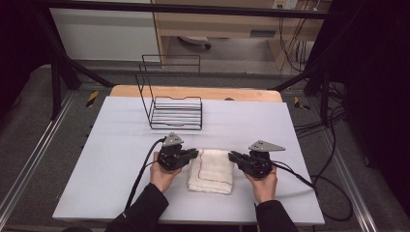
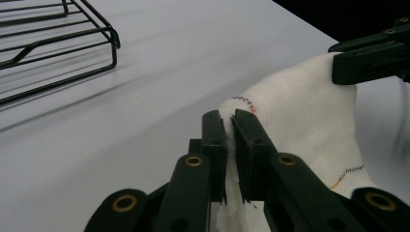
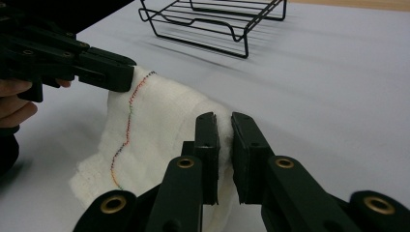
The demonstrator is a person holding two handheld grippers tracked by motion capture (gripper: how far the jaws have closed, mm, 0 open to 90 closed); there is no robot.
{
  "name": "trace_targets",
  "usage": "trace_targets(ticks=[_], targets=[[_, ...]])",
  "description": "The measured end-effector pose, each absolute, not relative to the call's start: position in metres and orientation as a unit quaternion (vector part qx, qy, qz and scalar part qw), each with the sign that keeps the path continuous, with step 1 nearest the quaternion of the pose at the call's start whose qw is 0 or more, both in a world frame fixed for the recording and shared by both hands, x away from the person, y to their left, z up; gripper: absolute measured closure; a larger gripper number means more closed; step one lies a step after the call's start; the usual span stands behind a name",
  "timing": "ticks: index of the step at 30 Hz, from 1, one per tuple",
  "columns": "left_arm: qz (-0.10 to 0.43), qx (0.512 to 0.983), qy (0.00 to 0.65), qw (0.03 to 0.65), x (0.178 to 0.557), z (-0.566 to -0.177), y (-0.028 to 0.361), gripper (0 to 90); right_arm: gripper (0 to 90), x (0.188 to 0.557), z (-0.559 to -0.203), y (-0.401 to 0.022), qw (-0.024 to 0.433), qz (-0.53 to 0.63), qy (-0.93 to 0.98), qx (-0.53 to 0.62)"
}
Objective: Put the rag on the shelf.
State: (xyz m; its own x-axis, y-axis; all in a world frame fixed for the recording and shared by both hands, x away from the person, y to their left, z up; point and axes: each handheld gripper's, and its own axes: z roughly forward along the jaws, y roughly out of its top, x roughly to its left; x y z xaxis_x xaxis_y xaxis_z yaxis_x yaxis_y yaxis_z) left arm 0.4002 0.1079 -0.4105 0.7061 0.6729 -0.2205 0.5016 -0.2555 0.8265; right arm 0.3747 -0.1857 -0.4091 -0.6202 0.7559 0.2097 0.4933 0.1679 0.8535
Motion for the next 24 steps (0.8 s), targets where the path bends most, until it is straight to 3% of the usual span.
trace_targets(ticks=[24], targets=[[0.112, 0.760, 0.360, 0.530, 0.385, -0.381, 0.117, 82.8, 82.2, 0.361, -0.381, -0.183, 0.173, 0.526, 0.735, 0.391]])
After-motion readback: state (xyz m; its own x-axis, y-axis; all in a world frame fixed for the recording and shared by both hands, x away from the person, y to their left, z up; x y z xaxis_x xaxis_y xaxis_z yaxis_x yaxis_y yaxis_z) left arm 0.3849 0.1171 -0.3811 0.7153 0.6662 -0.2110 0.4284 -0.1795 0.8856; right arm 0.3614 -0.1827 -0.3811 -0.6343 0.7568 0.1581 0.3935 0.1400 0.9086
